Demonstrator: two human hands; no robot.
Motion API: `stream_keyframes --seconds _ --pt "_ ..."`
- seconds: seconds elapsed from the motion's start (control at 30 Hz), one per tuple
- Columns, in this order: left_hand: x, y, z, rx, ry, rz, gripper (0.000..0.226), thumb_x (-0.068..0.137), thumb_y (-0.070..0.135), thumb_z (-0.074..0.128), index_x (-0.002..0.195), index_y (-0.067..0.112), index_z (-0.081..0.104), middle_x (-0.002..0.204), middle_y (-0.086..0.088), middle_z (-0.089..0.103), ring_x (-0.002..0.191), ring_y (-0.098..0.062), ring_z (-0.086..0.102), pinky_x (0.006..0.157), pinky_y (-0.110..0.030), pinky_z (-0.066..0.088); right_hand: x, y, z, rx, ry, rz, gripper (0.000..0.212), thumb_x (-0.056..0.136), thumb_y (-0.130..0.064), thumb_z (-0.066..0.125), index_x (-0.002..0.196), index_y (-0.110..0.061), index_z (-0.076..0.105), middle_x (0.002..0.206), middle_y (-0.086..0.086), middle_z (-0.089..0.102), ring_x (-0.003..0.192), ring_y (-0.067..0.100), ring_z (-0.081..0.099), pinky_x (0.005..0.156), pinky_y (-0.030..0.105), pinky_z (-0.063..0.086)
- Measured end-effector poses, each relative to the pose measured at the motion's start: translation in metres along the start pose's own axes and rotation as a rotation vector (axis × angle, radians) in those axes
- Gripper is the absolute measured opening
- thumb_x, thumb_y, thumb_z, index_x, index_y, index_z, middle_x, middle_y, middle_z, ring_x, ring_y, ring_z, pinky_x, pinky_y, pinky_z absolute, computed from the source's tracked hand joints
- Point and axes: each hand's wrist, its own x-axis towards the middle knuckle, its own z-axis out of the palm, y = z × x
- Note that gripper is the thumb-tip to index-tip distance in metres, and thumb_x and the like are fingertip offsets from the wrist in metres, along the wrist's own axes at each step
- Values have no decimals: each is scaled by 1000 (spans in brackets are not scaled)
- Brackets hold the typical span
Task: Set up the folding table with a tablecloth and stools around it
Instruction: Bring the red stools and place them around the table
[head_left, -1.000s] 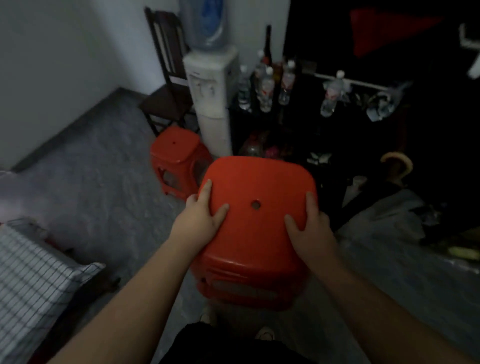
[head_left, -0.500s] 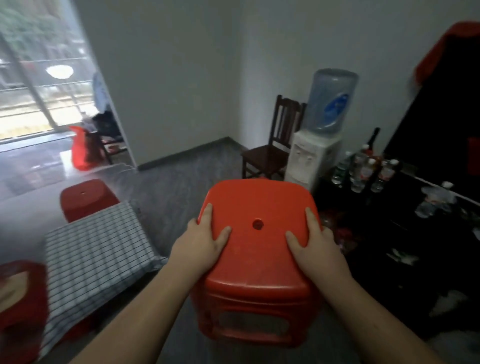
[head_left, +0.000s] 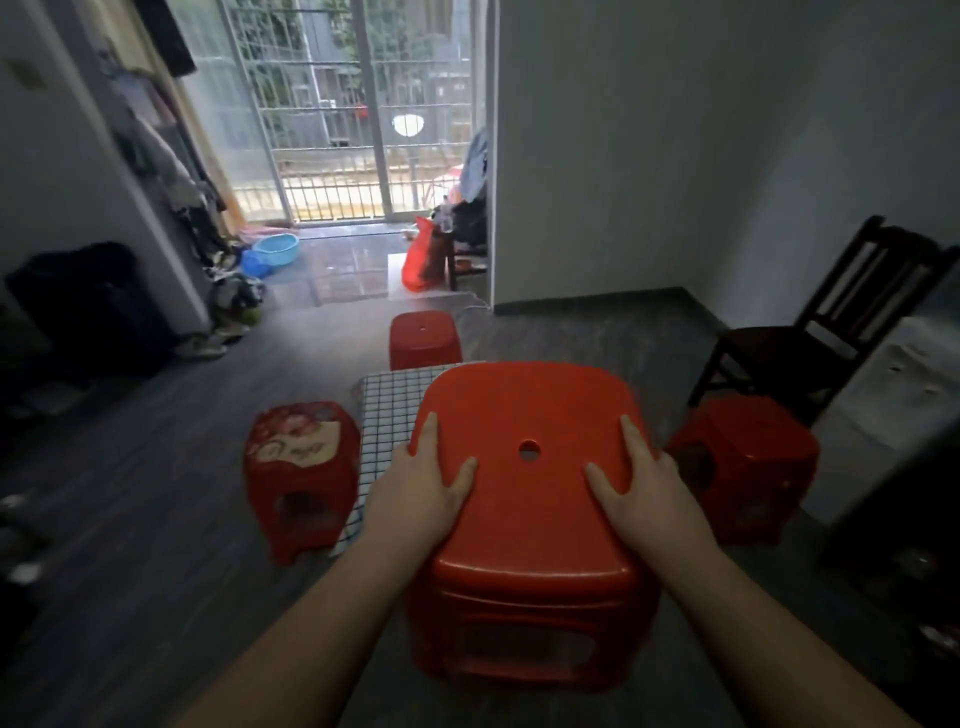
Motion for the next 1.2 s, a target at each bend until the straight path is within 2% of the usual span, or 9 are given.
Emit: stream_keyframes --seconds 0.3,0.53,0.67,0.87,1.03,1.2 --pt "57 -36 26 7 -52 -172 82 90 71 40 155 41 1 151 -13 35 122 -34 55 97 -46 48 75 -6 62 42 -152 -74 83 91 -58 53 156 -40 6 143 18 38 122 36 53 100 43 43" --pt "98 -61 84 -91 -142 -327 84 90 66 49 152 49 -4 151 -16 30 126 -36 51 100 -50 47 143 24 122 93 -417 -125 99 88 -56 62 156 -37 -7 156 19 19 136 33 41 111 39 35" --pt "118 -86 119 -170 -217 -368 91 86 67 56 153 49 -3 157 -14 20 134 -33 45 108 -47 42 169 38 169 112 -481 -106 103 85 -55 65 156 -38 -6 159 14 12 140 31 37 112 38 34" --pt "153 -157 212 -202 -340 -420 96 85 58 66 153 52 -1 157 -14 17 132 -31 47 108 -40 41 196 81 281 148 -533 1 101 83 -53 69 155 -44 -1 155 8 20 135 28 42 109 40 38" --pt "172 -235 321 -204 -380 -505 96 85 53 69 150 57 -1 158 -11 14 135 -33 42 110 -46 40 202 134 408 165 -557 85 100 83 -45 73 155 -44 4 156 8 20 137 28 37 111 41 35" --pt "180 -299 407 -227 -417 -504 97 85 47 72 151 55 2 158 -14 14 137 -34 39 114 -46 37 197 176 504 140 -530 110 102 83 -42 74 155 -45 3 158 13 16 141 31 33 116 43 32"
